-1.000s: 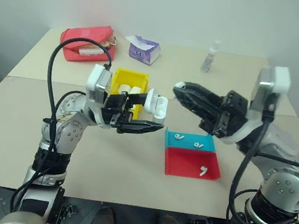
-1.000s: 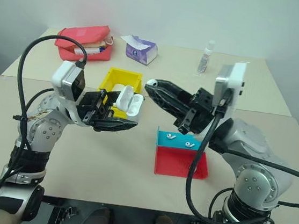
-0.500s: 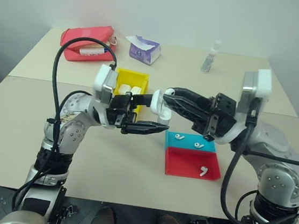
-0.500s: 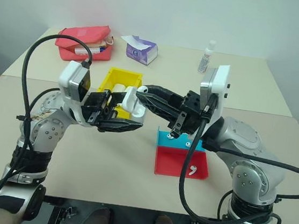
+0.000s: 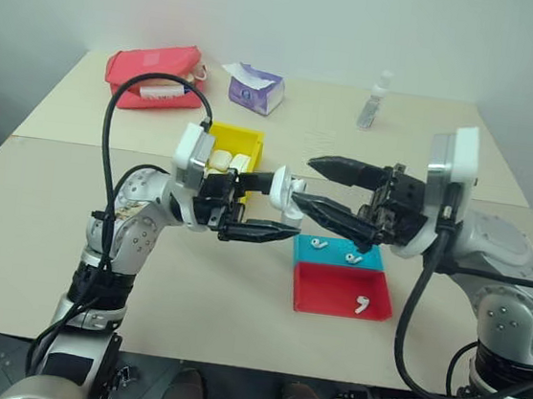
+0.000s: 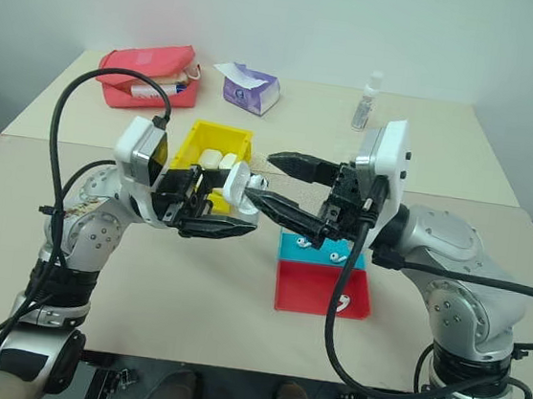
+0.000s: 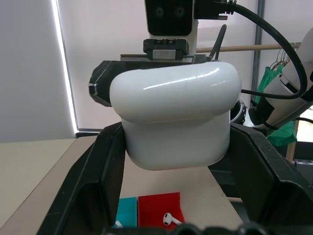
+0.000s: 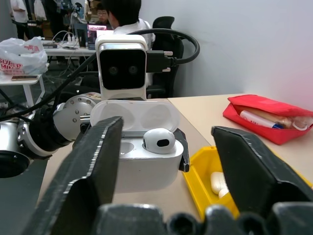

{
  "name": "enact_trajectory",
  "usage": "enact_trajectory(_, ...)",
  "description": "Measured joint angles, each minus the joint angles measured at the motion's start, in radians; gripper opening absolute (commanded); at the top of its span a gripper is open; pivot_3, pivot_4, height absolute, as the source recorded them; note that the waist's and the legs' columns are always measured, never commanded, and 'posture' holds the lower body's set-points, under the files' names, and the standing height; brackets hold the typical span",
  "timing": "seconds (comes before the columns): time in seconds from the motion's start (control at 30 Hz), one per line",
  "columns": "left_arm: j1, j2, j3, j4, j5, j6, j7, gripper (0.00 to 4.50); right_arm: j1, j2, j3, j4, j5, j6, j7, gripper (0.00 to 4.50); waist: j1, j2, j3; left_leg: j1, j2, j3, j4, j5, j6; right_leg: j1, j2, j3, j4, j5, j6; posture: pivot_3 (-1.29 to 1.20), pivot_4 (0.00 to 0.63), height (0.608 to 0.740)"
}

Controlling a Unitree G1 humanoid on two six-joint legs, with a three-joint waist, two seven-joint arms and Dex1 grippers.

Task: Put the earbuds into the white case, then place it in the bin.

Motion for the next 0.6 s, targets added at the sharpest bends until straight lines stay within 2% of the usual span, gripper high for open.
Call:
enact_trajectory(0.2, 0.004, 0.001, 0.006, -0.027, -0.003, 0.001, 0.028, 2.86, -0.001, -0.017, 0.017, 0.008, 0.004, -0.003, 0.006, 4.47, 0.001, 0.000, 0.000, 0.000, 0.000, 0.000, 0.000, 0.000, 0.000, 0.000, 0.000, 0.000, 0.000, 0.000, 0.000, 0.00, 0.150, 0.740)
enact_trajectory(0.37, 0.012, 0.012, 0.025, -0.046, -0.017, 0.018, 0.060, 2.86, -0.040, -0.129, 0.012, 0.106, -0.007, -0.028, 0.109, 4.47, 0.002, 0.000, 0.000, 0.000, 0.000, 0.000, 0.000, 0.000, 0.000, 0.000, 0.000, 0.000, 0.000, 0.000, 0.000, 0.00, 0.150, 0.740)
enact_trajectory(0.43, 0.011, 0.014, 0.029, -0.076, -0.037, 0.023, 0.055, 2.86, -0.077, -0.201, 0.017, 0.212, -0.082, -0.054, 0.154, 4.47, 0.002, 0.000, 0.000, 0.000, 0.000, 0.000, 0.001, 0.000, 0.000, 0.001, 0.000, 0.000, -0.001, 0.000, 0.000, 0.00, 0.150, 0.740)
enact_trajectory(0.53, 0.009, 0.011, 0.027, -0.087, -0.043, 0.025, 0.056, 2.86, -0.132, -0.288, 0.141, 0.334, -0.248, -0.129, 0.263, 4.47, 0.001, 0.001, 0.000, 0.001, 0.000, 0.000, 0.000, 0.000, 0.000, 0.000, 0.000, 0.000, -0.001, 0.000, 0.000, 0.00, 0.150, 0.740)
enact_trajectory(0.6, 0.002, 0.000, 0.021, -0.085, -0.042, 0.024, 0.057, 2.86, -0.204, -0.304, 0.316, 0.443, -0.448, -0.255, 0.339, 4.47, -0.009, 0.001, 0.001, 0.001, 0.000, 0.001, 0.000, 0.000, 0.000, 0.000, 0.000, 0.001, 0.000, 0.000, 0.000, 0.00, 0.150, 0.740)
